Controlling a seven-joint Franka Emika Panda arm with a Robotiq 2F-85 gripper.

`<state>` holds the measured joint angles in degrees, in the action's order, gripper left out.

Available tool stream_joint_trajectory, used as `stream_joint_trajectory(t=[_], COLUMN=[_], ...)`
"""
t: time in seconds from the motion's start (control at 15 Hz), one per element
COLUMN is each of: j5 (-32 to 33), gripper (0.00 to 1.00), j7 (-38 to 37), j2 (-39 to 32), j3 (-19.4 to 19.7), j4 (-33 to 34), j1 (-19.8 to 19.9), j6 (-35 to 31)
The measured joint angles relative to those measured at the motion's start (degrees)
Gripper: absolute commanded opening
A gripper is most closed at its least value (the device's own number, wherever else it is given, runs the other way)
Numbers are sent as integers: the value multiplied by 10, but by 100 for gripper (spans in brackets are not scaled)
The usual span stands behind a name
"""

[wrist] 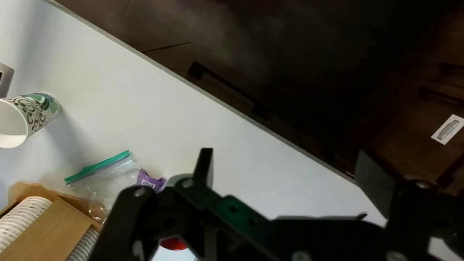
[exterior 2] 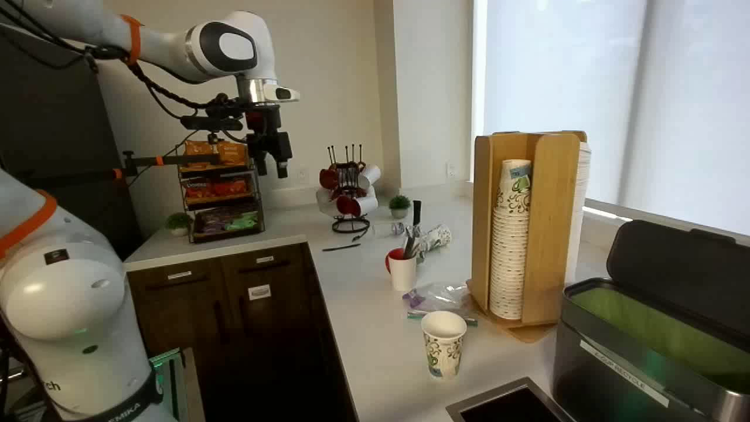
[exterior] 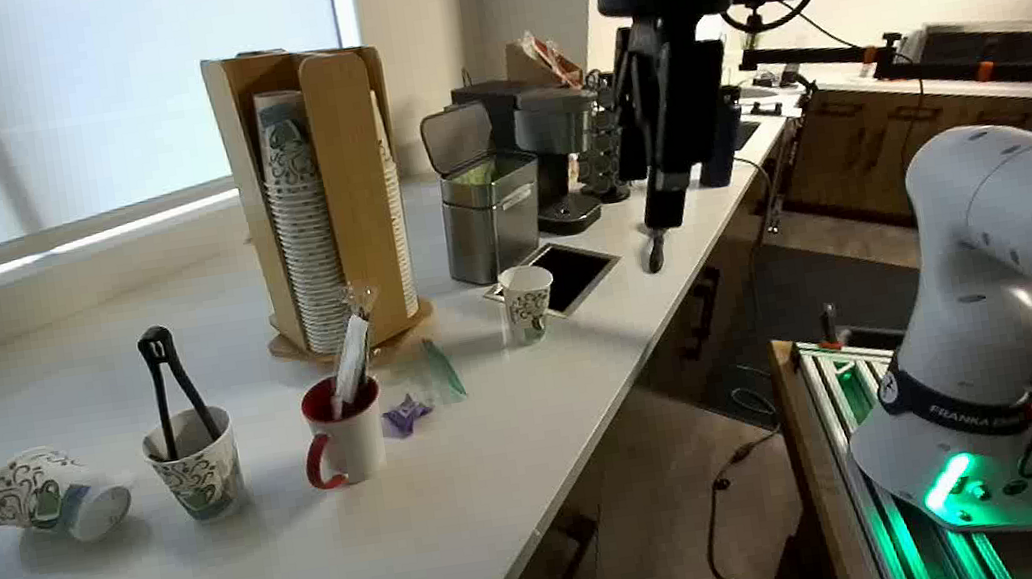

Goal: Use the tongs in the coffee cup to lift the cup and put it inside the cup on the right.

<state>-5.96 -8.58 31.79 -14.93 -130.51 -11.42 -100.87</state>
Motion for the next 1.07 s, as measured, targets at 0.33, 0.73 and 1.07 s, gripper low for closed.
stream_joint_trajectory(t=[0.33,0.73,1.07], j5=[5,123,124], gripper=[100,100,100], j7=[-2,29,103], j2=[0,-40,-159], j3=[0,28,64], j4=[1,67,204], j1=[1,47,56], j6=[0,23,45])
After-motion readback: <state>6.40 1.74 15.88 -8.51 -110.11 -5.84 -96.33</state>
